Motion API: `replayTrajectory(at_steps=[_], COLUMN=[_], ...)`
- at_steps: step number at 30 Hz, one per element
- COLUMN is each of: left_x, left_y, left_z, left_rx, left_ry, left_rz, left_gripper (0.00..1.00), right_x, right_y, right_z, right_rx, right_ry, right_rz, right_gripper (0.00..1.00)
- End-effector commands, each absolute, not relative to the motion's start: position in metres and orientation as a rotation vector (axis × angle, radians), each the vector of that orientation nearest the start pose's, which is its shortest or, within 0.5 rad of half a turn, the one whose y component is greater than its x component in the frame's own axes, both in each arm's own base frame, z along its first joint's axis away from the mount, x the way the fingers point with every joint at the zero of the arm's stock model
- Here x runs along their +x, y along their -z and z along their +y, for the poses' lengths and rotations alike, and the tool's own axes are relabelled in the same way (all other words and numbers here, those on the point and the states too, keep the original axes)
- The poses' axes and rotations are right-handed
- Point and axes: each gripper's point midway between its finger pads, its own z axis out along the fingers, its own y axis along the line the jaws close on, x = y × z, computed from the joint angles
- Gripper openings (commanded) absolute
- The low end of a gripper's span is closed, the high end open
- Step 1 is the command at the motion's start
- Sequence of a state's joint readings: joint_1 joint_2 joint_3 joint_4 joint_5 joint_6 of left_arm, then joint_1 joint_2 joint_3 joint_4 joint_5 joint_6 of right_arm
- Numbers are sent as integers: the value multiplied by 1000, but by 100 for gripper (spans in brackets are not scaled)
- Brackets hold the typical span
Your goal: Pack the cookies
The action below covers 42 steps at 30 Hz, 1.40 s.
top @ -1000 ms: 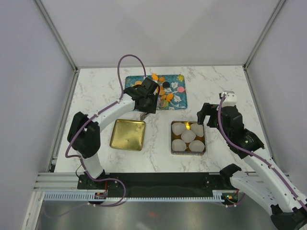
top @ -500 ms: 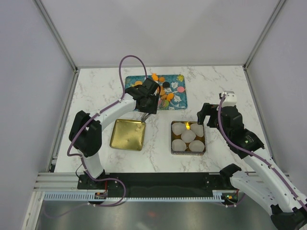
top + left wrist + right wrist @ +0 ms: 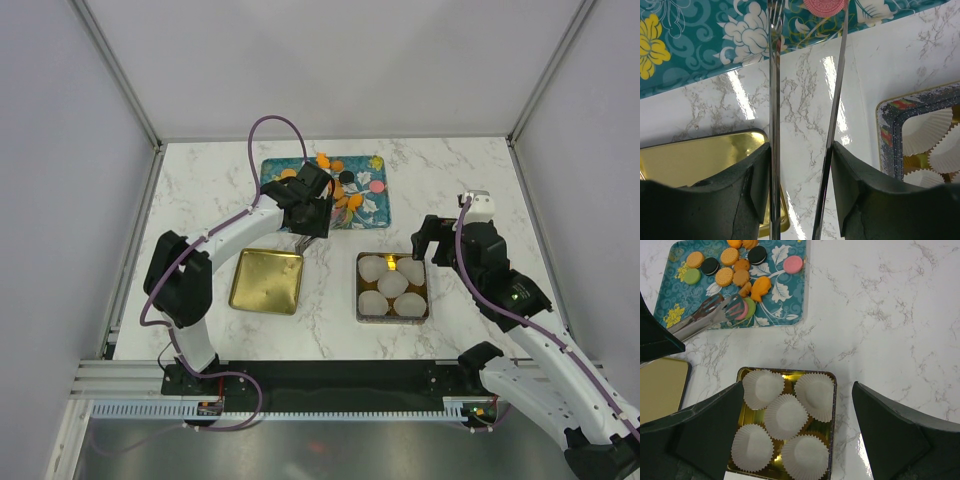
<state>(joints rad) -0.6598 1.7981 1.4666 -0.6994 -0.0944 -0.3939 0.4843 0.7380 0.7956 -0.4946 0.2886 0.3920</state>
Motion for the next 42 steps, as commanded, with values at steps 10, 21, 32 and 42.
replayTrajectory(at_steps=[10, 21, 32, 42], left_x=[345, 348, 347, 348], left_y=[-151, -164, -142, -129], left_z=[-276, -275, -284, -283], left_rx=[321, 301, 337, 327], left_ry=[366, 378, 377, 337], left_rz=[2482, 2448, 2497, 2521], left_gripper=[57, 59, 59, 57], right_x=[259, 259, 259, 259], right_y=[-239, -239, -238, -237], right_z=[94, 94, 94, 94], right_rx=[104, 103, 99, 101], right_ry=[-276, -278, -274, -275], right_rz=[1959, 1958, 1964, 1963], right_gripper=[98, 98, 98, 98])
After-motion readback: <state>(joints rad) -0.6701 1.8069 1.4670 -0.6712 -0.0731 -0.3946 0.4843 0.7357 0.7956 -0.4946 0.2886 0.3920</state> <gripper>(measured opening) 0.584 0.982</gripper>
